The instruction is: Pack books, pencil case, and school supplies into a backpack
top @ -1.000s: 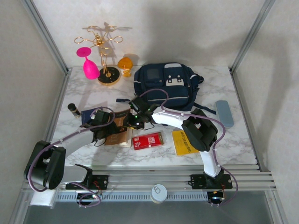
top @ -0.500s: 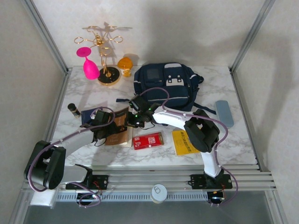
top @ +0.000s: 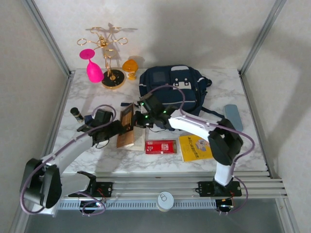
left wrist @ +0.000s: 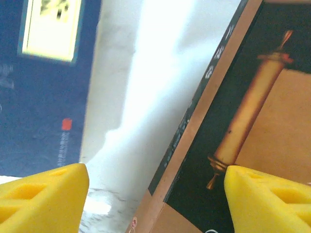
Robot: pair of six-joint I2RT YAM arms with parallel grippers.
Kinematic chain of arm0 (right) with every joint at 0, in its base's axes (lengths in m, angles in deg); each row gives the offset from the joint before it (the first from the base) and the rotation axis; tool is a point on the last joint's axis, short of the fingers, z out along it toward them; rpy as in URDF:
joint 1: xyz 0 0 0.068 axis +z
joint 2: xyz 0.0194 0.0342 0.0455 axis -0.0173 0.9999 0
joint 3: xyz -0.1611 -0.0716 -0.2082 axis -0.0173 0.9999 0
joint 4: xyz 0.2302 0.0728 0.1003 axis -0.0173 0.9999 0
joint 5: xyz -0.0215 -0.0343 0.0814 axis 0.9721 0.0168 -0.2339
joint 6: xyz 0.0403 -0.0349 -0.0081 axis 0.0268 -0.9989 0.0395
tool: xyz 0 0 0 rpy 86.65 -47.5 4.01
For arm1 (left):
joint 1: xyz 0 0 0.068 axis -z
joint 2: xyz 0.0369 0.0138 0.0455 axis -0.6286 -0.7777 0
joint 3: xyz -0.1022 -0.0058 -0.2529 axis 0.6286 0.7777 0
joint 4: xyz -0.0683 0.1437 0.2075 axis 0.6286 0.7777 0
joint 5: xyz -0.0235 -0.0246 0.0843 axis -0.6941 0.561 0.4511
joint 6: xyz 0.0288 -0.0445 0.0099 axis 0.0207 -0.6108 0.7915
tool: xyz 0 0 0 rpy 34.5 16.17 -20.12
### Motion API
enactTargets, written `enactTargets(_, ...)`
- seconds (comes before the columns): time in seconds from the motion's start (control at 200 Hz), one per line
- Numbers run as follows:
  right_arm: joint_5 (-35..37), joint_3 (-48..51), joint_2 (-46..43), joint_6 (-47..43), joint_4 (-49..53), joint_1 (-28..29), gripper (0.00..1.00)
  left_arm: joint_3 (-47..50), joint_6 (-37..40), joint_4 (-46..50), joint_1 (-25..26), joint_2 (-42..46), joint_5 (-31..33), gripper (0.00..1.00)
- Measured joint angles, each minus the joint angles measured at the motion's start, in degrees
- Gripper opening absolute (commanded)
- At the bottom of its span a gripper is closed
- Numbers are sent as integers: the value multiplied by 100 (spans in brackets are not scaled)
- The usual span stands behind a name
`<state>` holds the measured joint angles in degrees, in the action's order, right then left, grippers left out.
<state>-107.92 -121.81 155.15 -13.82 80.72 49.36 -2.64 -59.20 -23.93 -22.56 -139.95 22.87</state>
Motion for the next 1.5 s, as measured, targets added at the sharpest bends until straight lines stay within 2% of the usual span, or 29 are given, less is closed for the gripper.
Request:
enactTargets(0.22,-557,-59,-680,-474,-125,-686,0,-1128,208,275,-509,695,-520,90)
enactTargets(0.431,-1447,-127,-1176,-1045,199,-1366,0,-1414,334,2,-1016,754,-1869,92)
enactTargets(0.581,-2133,-127,-1604,-1399,387,-2079,0,-1360,247,-817,-979,658,-2922,91)
enactTargets(0.741,-2743,-127,-1834,-1655,439,-2435,0,-1108,61,-1827,-605,426,-3515,90)
enactTargets(0.946,-3504,-127,-1847,-1794,581,-2621,0,-1021,-136,-2809,-210,-177,-3753,84)
enactTargets(1.041,-3742,-120,-1847,-1757,509,-2649,0,-1021,-234,-3309,2,-501,-3845,78)
enactTargets(1.166,-3952,-66,-1858,-1659,400,-2688,0,-1019,-459,-3952,304,-826,-3982,65)
enactTargets(1.322,-4072,181,-1893,-1617,251,-2885,0,-868,-789,-4555,323,-863,-4009,47)
enactTargets(1.502,-4135,409,-1976,-1598,144,-3021,0,-763,-1064,-4887,315,-863,-3991,48)
